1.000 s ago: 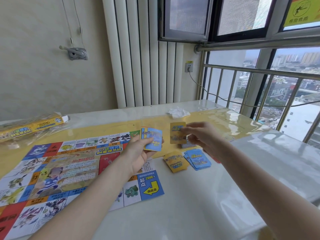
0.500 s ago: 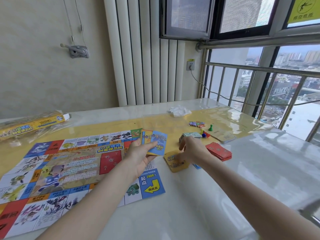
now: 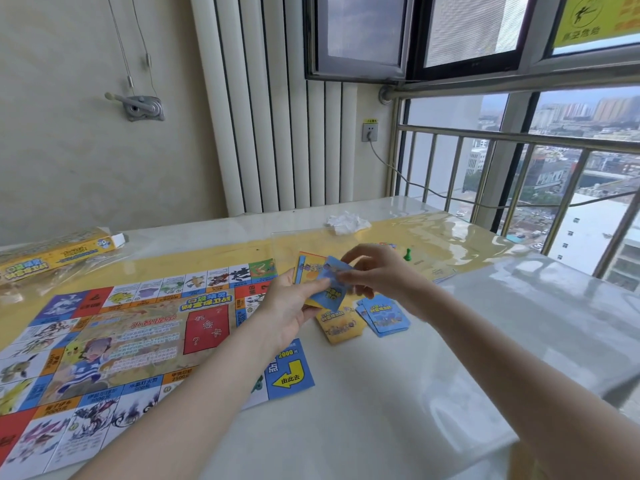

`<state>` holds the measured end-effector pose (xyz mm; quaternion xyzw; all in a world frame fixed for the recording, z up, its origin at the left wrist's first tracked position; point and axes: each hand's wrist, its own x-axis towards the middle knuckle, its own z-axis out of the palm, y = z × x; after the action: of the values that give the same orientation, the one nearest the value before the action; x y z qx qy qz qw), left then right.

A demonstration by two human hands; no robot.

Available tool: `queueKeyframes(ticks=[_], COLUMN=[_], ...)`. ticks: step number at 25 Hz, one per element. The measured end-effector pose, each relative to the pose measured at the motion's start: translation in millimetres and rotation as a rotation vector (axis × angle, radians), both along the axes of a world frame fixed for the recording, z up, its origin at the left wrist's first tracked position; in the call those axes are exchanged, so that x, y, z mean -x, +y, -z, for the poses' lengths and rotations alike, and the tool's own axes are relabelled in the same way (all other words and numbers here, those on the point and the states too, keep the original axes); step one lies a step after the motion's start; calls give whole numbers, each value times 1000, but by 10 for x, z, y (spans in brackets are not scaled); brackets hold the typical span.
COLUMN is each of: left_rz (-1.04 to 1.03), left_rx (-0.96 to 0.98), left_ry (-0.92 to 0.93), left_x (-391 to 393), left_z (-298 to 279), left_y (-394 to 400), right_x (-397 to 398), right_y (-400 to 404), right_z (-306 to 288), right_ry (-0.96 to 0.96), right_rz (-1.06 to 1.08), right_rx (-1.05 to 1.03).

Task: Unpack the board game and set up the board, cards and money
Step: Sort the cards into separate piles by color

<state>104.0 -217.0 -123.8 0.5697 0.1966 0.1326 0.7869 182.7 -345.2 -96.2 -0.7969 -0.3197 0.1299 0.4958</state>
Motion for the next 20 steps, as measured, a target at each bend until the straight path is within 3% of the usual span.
queueKeyframes(ticks=[3,7,9,12,15,20], left_rz=[27,-38,-82,-79,-25,22], left_rx=[-53,63,93,125,111,104], left_ry=[-10,-32,-40,-20,-10,16], left_x=[-68,-165,-154,-111,-82,-65], left_z=[-66,-71,-37,31,38,85], left_y=[-127,-148,-91,-79,-173,-211], right_x=[-24,-148,-176,-175,-152,-67], right_y=[-117,-393,-503,-486,-390,-419], right_z=[-111,-116,-46,166,362,461], right_ry=[-32,231,234,130,-30,-407], right_rz=[6,96,214,410,450,385], right_rx=[92,-91,-133,-62,78,566])
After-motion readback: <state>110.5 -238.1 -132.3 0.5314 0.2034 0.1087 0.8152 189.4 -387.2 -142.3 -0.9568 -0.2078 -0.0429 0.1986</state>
